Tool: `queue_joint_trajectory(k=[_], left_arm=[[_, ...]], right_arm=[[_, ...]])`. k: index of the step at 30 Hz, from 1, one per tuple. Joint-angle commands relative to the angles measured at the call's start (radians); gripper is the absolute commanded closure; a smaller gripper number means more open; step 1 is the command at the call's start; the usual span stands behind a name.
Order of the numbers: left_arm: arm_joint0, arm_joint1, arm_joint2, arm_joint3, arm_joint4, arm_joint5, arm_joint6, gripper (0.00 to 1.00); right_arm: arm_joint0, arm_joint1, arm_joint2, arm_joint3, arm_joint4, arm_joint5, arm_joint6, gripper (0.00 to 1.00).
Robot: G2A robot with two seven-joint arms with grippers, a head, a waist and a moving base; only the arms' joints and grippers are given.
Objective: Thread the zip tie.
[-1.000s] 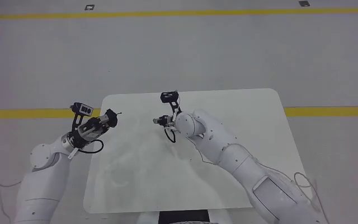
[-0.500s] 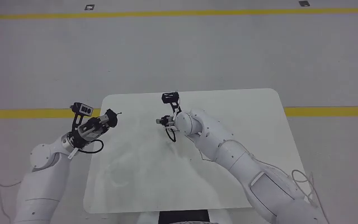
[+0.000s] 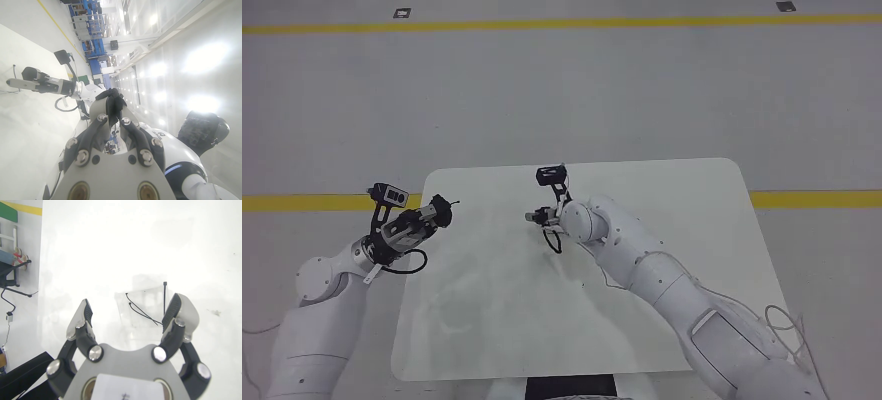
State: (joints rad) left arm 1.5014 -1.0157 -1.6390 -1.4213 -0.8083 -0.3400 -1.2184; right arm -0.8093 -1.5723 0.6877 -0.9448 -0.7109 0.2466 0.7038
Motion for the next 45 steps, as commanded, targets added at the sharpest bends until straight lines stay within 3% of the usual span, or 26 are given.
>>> queue_joint_trajectory(k=[1, 7, 18, 29, 45], left_arm=[[0.0, 0.0, 0.0, 0.0, 0.0, 0.0, 0.0, 1.0], [0.0, 0.0, 0.0, 0.0, 0.0, 0.0, 0.0, 1.0], [0.0, 0.0, 0.0, 0.0, 0.0, 0.0, 0.0, 1.0], [0.0, 0.0, 0.0, 0.0, 0.0, 0.0, 0.0, 1.0], [0.0, 0.0, 0.0, 0.0, 0.0, 0.0, 0.0, 1.0]], right_arm=[[0.0, -0.002, -0.003, 0.003, -0.01, 0.001, 0.001, 0.53], [0.001, -0.007, -0.005, 0.012, -0.042, 0.006, -0.005, 0.53], [-0.013, -0.008, -0.056, -0.034, -0.235, 0.056, 0.047, 0.5], [-0.039, -0.011, -0.065, -0.051, -0.335, 0.067, 0.081, 0.52], [-0.025, -0.058, -0.092, 0.043, -0.408, 0.093, 0.093, 0.56]])
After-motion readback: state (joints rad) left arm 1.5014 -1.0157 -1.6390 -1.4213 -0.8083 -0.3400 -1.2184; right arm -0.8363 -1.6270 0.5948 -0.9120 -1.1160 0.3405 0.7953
